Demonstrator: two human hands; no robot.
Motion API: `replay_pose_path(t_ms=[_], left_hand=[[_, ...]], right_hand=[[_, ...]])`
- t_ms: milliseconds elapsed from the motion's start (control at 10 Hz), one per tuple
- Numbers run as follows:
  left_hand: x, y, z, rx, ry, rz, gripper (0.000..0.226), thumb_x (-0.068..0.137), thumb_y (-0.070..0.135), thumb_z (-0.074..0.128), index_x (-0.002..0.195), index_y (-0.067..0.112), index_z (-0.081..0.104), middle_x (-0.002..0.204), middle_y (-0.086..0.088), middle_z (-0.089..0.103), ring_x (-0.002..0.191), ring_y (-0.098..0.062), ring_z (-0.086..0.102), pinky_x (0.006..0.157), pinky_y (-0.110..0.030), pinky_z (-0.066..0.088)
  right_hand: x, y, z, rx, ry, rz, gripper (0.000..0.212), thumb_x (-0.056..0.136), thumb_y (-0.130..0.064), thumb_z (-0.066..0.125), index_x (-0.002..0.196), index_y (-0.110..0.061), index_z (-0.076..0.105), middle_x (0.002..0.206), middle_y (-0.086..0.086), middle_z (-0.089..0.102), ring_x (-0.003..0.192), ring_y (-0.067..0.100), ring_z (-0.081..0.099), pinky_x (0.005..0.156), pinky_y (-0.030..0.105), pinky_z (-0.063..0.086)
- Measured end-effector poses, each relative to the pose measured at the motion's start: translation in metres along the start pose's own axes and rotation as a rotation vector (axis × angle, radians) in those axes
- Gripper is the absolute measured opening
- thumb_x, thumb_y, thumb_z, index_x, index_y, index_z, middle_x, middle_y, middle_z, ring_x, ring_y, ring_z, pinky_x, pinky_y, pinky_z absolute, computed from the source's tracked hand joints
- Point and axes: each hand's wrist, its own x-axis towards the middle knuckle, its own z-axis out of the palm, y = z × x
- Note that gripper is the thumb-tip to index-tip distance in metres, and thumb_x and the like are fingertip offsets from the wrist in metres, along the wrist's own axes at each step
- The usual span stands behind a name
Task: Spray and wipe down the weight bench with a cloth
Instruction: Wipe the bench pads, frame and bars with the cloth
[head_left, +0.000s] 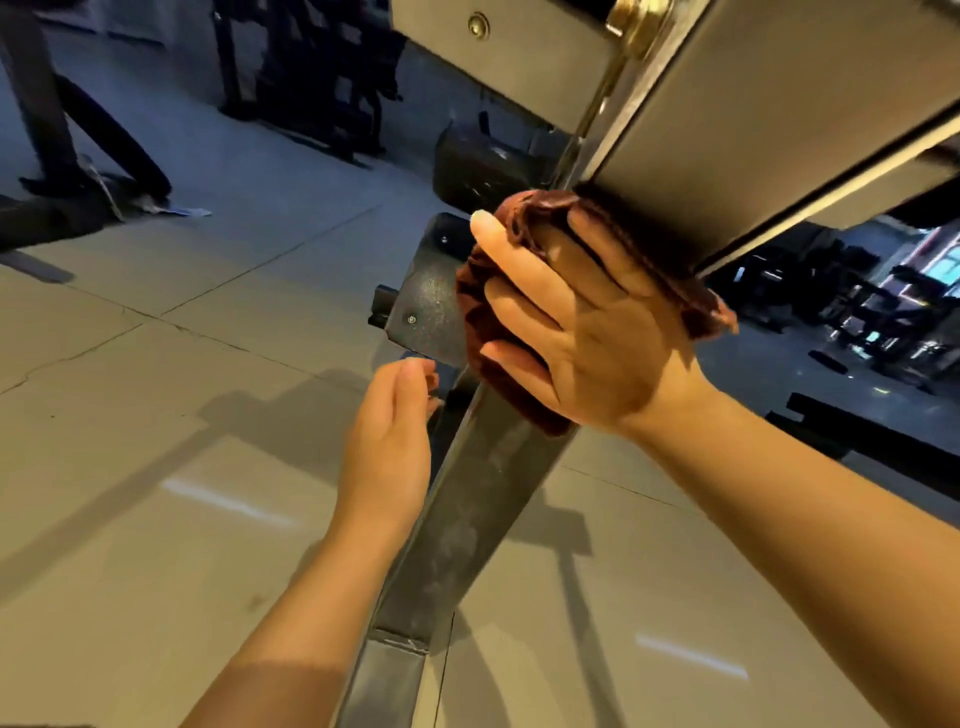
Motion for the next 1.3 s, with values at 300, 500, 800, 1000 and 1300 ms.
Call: replay_pose_path(t_ms=[300,500,800,1000,1300], left_hand=[[0.003,-0.014,-0.026,0.133,-0.110,-0.074,0.021,0.101,0.048,0.024,0.093,0.050,0.044,0.100,0.025,0.055,0.106,-0.013,0.057,0.091,-0.035,0.041],[-0.015,-0.026,-0.034,0.251,-0.247,-0.153,0.035,0.101,0.048,0.021,0.118,0.040,0.051,0.121,0.015,0.055,0.115,-0.005,0.048,0.092,-0.027,0.034],[-0.028,-0.045,-0.021,0.115,-0.136,-0.218,0.039,0.101,0.049,0.017,0.126,0.039,0.047,0.128,0.011,0.056,0.118,-0.011,0.050,0.096,-0.029,0.034],[-0.015,-0.053,-0.022,0.084,0.018,-0.215,0.035,0.101,0.052,0.020,0.099,0.043,0.054,0.107,0.017,0.060,0.110,-0.011,0.055,0.097,-0.034,0.038],[-0.017,-0.073,-0.037,0.160,-0.020,-0.299,0.050,0.101,0.051,0.014,0.120,0.030,0.056,0.129,0.004,0.056,0.124,-0.016,0.048,0.099,-0.031,0.031]], right_hand=[[-0.086,-0.098,0.071,0.200,-0.005,-0.091,0.052,0.107,-0.033,0.026,0.155,-0.026,0.008,0.163,-0.006,0.008,0.148,0.006,-0.005,0.120,0.023,-0.004],[-0.079,-0.099,0.041,0.124,-0.137,-0.283,0.069,0.096,-0.030,0.055,0.155,-0.015,0.021,0.157,0.005,0.031,0.140,0.024,0.029,0.119,0.037,0.011],[-0.044,-0.019,0.005,0.060,0.028,0.129,0.056,0.102,-0.043,0.035,0.152,-0.019,0.026,0.156,0.007,0.019,0.132,0.035,0.028,0.119,0.042,-0.001],[-0.082,-0.105,0.045,0.079,-0.063,-0.070,0.066,0.096,-0.039,0.051,0.151,-0.013,0.025,0.156,0.010,0.023,0.139,0.034,0.025,0.119,0.047,0.002],[-0.107,-0.185,0.069,0.034,-0.192,-0.273,0.076,0.094,-0.032,0.055,0.154,-0.005,0.016,0.159,0.001,0.024,0.146,0.017,0.026,0.122,0.041,0.001]])
